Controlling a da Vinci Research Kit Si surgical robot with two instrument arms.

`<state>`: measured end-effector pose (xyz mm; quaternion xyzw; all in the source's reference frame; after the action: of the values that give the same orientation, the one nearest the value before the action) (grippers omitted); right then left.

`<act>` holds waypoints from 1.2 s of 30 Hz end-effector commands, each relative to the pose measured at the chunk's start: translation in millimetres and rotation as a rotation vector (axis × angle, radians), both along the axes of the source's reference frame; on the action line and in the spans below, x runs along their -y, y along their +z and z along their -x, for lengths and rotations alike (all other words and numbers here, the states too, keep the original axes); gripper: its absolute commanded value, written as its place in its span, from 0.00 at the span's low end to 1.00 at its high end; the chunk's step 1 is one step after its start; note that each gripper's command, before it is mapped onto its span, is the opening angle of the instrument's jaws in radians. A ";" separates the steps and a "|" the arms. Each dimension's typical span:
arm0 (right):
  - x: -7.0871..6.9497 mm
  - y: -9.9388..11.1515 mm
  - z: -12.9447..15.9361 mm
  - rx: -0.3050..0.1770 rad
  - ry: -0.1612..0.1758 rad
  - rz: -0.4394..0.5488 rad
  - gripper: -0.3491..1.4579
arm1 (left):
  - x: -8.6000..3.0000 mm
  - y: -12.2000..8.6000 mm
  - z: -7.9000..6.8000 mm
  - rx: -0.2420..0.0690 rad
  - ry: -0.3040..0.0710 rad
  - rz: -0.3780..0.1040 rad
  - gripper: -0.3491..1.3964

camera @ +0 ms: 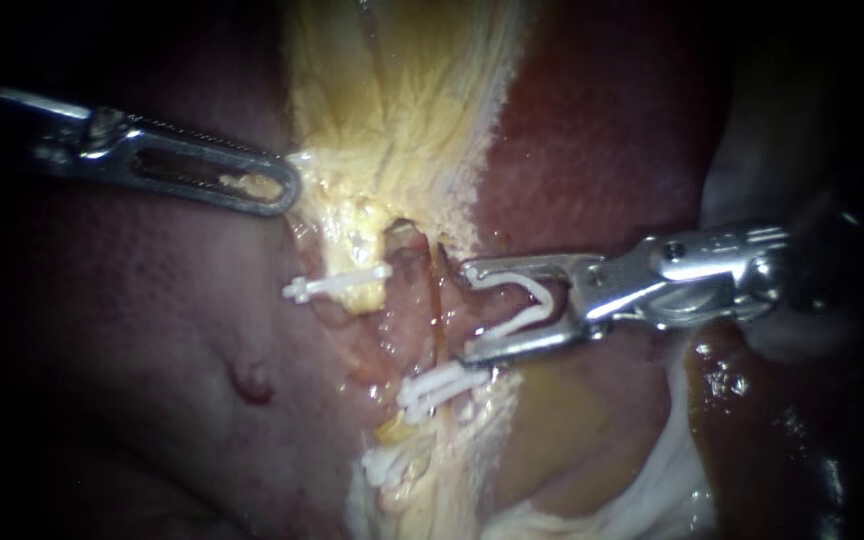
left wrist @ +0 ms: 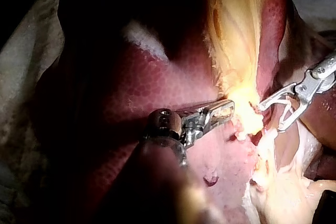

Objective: Clipping third clip right tube

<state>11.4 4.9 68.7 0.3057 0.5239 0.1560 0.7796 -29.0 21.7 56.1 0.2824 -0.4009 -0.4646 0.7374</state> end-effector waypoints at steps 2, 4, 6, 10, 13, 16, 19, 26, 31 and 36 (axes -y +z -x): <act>-0.3 0.5 -0.4 0.007 0.002 -0.027 0.47 | 0.0 0.0 0.0 0.000 0.000 0.000 0.00; -0.6 0.9 -0.8 0.007 0.010 -0.051 0.47 | 0.0 0.0 0.0 0.000 0.000 0.000 0.00; -0.8 1.2 -1.2 -0.006 0.016 -0.066 0.47 | 0.0 0.0 0.0 0.000 0.000 0.000 0.00; -1.1 1.5 -2.2 -0.026 0.036 -0.109 0.47 | 0.0 0.1 0.1 0.000 0.000 0.000 0.00; -1.2 1.7 -3.1 -0.034 0.037 -0.130 0.47 | 0.0 0.1 0.1 0.000 0.000 0.001 0.00; -1.1 1.9 -3.6 -0.057 0.045 -0.153 0.47 | 0.0 0.1 0.1 0.000 0.000 0.001 0.00; -1.1 1.9 -3.9 -0.078 0.058 -0.179 0.47 | 0.0 0.2 0.1 0.000 0.000 0.001 0.00; -1.2 1.7 -3.8 -0.124 0.062 -0.227 0.47 | 0.0 0.3 0.1 0.000 0.000 0.001 0.00; -1.3 1.1 -3.7 -0.172 0.056 -0.271 0.47 | 0.0 0.3 0.0 0.000 0.001 0.001 0.00; -1.6 -0.2 -3.6 -0.238 0.056 -0.327 0.47 | 0.0 0.4 0.0 0.000 0.001 0.001 0.00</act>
<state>14.9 6.5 68.2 0.4327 0.5908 0.2217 0.6439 -29.0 21.8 56.4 0.2820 -0.4009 -0.4642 0.7377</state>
